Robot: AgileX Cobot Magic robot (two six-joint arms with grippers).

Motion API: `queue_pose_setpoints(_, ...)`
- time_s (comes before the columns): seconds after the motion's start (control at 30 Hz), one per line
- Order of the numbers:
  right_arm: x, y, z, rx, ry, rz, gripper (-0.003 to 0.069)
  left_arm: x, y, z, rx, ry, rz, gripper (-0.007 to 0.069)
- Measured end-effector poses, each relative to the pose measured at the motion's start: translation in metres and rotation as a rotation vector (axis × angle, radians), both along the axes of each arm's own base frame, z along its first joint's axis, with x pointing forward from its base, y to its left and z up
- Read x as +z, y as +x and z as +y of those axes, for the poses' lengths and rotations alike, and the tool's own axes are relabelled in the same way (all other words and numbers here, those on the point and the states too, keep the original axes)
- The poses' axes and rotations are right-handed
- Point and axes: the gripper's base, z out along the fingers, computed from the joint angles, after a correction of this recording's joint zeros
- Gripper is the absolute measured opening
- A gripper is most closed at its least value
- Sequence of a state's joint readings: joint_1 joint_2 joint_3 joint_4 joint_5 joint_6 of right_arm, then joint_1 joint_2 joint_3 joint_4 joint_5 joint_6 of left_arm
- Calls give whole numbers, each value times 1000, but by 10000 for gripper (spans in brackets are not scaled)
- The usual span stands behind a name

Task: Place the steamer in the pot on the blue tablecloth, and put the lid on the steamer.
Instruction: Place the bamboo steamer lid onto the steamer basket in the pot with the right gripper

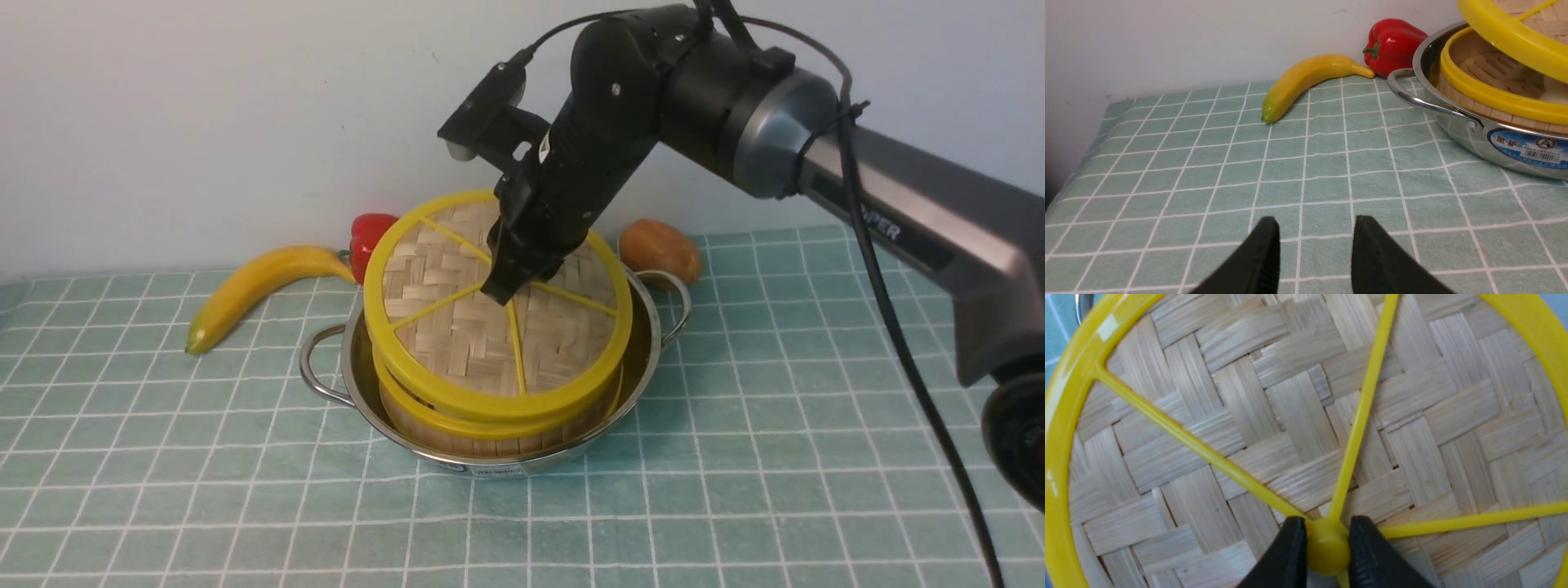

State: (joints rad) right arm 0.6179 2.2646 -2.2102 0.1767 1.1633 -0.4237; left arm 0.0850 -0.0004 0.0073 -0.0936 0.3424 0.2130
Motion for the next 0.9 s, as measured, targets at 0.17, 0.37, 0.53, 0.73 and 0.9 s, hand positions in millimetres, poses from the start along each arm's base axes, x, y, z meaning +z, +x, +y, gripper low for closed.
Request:
queue_pose_setpoints(0.17, -10, 3, 2, -1, -5, 9, 146, 0, 0, 0, 0, 0, 0, 243)
queue_pose_setpoints(0.37, -16, 5, 4, 14, -9, 4, 146, 0, 0, 0, 0, 0, 0, 243)
queue_pose_setpoints(0.53, -16, 6, 5, 30, -9, -8, 146, 0, 0, 0, 0, 0, 0, 243)
queue_pose_setpoints(0.73, -17, 6, 5, 91, -30, -37, 146, 0, 0, 0, 0, 0, 0, 243)
queue_pose_setpoints(0.9, -17, 6, 5, 94, -32, -35, 146, 0, 0, 0, 0, 0, 0, 243)
